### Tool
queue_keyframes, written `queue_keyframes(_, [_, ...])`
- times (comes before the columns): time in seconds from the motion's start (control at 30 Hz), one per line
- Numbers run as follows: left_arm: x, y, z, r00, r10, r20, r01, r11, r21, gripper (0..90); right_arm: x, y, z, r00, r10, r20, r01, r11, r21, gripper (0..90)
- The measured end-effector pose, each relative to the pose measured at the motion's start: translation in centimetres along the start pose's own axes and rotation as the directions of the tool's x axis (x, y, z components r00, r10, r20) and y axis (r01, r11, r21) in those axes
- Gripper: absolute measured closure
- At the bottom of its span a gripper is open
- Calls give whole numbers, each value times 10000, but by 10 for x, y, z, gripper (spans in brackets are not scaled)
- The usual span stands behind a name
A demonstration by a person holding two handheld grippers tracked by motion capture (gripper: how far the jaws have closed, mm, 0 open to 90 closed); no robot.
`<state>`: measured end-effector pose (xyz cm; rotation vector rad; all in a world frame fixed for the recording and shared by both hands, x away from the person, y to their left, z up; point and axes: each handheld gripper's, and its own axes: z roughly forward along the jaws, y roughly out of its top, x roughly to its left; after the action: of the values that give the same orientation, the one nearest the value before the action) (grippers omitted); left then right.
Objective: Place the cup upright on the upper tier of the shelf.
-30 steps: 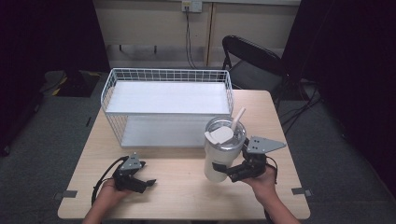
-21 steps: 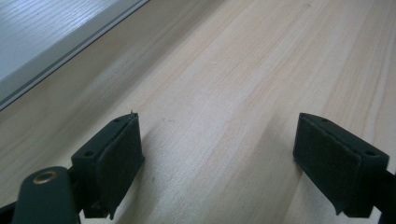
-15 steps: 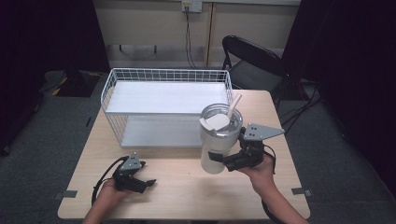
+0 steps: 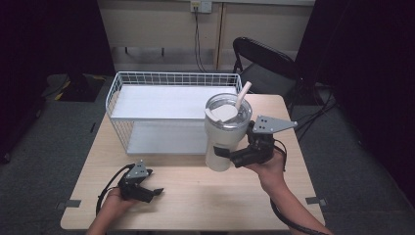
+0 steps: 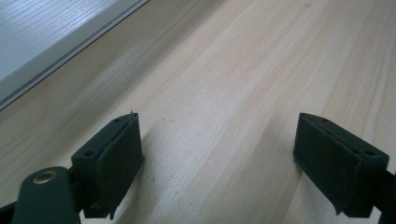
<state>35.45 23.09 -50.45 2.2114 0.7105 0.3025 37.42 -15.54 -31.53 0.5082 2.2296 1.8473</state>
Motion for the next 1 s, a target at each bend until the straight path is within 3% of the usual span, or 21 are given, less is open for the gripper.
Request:
queue_keyframes(0.63, [0, 0, 0, 10000, -3, 4, 3, 10000, -9, 151, -6, 38, 14, 10000, -11, -24, 11, 10000, -31, 96])
queue_keyframes(1.0, [0, 0, 0, 10000, 3, -2, -3, 10000, -5, 151, -9, 61, 24, 10000, -38, -5, 38, 9997, 229, 96])
